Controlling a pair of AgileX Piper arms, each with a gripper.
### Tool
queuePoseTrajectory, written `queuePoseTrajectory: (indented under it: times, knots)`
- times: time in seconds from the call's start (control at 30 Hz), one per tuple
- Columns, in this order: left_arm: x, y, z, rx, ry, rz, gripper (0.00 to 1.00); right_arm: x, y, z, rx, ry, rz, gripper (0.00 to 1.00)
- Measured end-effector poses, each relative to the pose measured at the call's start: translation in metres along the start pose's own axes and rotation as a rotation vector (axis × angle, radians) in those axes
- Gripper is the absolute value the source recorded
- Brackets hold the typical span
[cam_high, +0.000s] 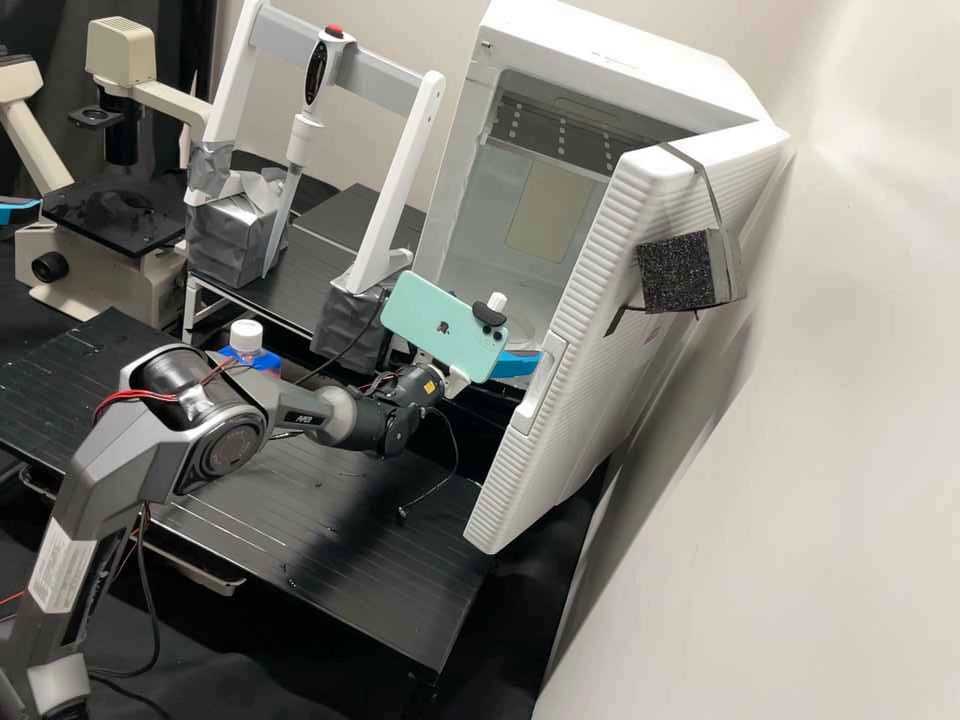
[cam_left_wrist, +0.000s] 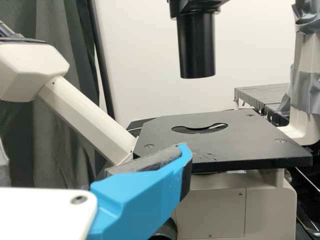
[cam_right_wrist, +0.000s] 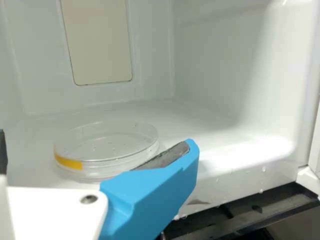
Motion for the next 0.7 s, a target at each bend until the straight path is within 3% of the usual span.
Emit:
queuePoseTrajectory:
  times: [0.13,0.17,0.7]
  knots:
    - [0.0000,0.0000,0.0000,0.000,0.000,0.000,1.00,0.0017,-0.0004,0.0009,-0.002,0.001,-0.001,1.00]
    - [0.0000,0.0000,0.0000,0.000,0.000,0.000,1.00,0.0018,-0.0009,0.0013,-0.003,0.000,-0.003,0.00]
    - [0.0000,0.0000,0.0000,0.000,0.000,0.000,1.00,0.0033,-0.0042,0.0047,-0.035,0.003,-0.029,0.00]
